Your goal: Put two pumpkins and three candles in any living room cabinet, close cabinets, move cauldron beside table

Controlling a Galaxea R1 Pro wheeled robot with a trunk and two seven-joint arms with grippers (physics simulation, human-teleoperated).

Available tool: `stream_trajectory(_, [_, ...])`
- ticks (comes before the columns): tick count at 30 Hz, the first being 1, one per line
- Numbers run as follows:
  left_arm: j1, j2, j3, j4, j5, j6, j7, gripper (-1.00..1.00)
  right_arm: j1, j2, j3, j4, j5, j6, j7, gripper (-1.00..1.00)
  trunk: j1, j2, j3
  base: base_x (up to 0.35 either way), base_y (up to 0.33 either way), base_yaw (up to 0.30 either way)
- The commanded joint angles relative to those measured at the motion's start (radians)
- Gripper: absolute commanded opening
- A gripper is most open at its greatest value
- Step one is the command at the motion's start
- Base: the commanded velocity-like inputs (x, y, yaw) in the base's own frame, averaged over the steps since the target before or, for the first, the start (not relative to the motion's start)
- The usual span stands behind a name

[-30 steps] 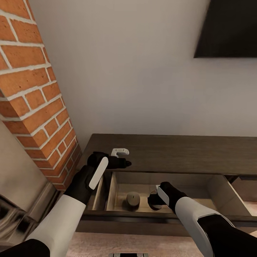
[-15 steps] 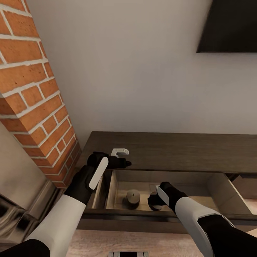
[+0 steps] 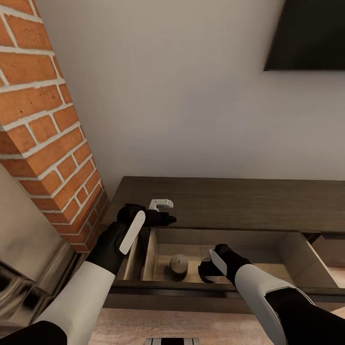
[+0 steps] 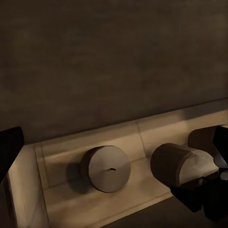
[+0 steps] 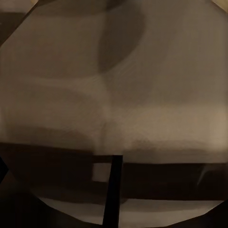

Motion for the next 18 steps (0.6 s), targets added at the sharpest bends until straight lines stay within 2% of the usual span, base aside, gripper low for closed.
stream_trajectory(1, [-0.001, 0.000, -0.001, -0.001, 0.010, 0.003, 0.010, 1.00, 0.000, 0.000, 0.007, -0.002, -0.011, 0.005, -0.007, -1.00, 0.000, 0.000, -0.001, 0.000, 0.000, 0.000])
stream_trajectory(18, [-0.001, 0.000, -0.001, -0.001, 0.010, 0.003, 0.010, 1.00, 0.000, 0.000, 0.007, -0.002, -0.011, 0.005, -0.007, -1.00, 0.000, 0.000, -0.008, 0.000, 0.000, 0.000])
